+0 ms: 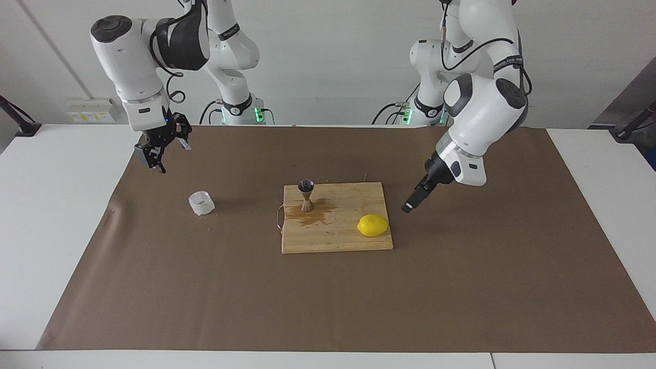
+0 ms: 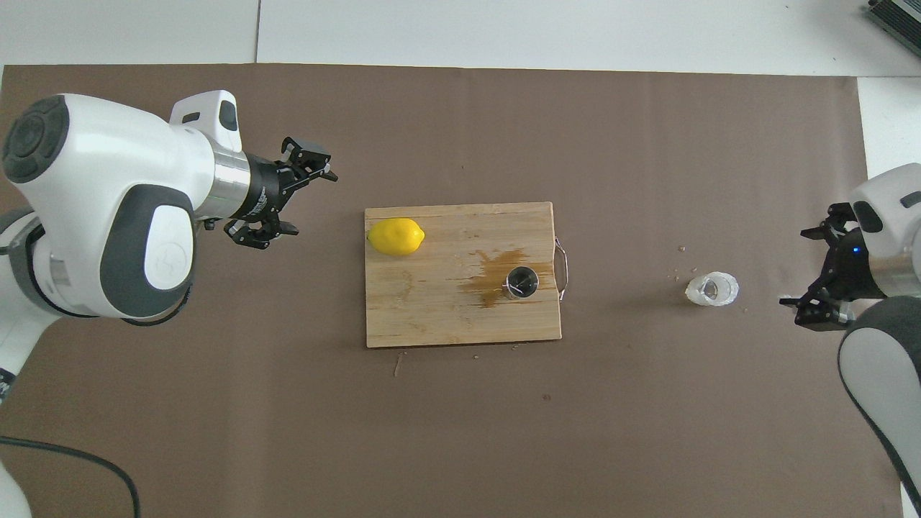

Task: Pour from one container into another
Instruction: 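Grasp the white cup with the right gripper while the left gripper retracts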

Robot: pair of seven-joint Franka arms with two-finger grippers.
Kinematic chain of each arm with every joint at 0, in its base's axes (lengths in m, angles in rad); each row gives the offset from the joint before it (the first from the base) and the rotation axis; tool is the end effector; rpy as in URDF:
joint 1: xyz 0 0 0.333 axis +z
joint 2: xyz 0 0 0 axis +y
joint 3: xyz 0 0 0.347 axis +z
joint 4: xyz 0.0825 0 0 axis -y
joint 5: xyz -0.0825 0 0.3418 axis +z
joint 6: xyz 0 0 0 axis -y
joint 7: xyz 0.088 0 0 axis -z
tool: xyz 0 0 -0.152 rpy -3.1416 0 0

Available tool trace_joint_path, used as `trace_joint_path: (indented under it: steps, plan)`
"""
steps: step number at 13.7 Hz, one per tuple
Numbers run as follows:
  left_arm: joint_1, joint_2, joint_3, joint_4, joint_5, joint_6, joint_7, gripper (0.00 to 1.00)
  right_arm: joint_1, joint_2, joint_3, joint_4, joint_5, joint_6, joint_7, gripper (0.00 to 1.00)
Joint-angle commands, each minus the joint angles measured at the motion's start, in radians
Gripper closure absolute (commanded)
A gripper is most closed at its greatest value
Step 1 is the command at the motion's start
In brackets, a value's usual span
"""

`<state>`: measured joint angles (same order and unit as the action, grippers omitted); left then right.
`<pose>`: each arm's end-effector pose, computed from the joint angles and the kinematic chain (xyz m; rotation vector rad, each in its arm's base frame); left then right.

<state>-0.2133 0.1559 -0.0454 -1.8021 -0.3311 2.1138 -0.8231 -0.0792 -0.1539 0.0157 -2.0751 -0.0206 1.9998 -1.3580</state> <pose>0.5688 -0.1776 0.4783 2.6249 0.9815 -0.0339 0.4763 -0.0321 0.5041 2.4445 1.8626 0.0700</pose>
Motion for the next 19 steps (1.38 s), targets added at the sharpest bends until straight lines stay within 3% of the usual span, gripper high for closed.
trace_joint_path:
  steps: [1,4,6,10,14,19]
  plan:
    - [0.083,-0.027,-0.008,-0.013,0.078,-0.076,0.186,0.0,-0.045,0.071,0.006,-0.023,0.027,0.045,-0.206,0.0]
    - [0.129,-0.032,-0.008,-0.005,0.212,-0.115,0.381,0.0,-0.106,0.186,0.006,-0.025,0.198,0.115,-0.488,0.0]
    - [0.132,-0.051,-0.007,0.0,0.306,-0.117,0.493,0.0,-0.113,0.232,0.006,-0.025,0.248,0.145,-0.611,0.0]
    - [0.201,-0.122,-0.007,-0.002,0.319,-0.168,0.855,0.0,-0.133,0.318,0.006,-0.046,0.304,0.175,-0.708,0.0]
    - [0.209,-0.202,-0.005,0.015,0.32,-0.248,0.874,0.0,-0.142,0.362,0.006,-0.095,0.416,0.238,-0.831,0.0]
    - [0.2,-0.188,-0.01,0.236,0.323,-0.587,0.88,0.0,-0.126,0.367,0.006,-0.109,0.476,0.241,-0.854,0.0]
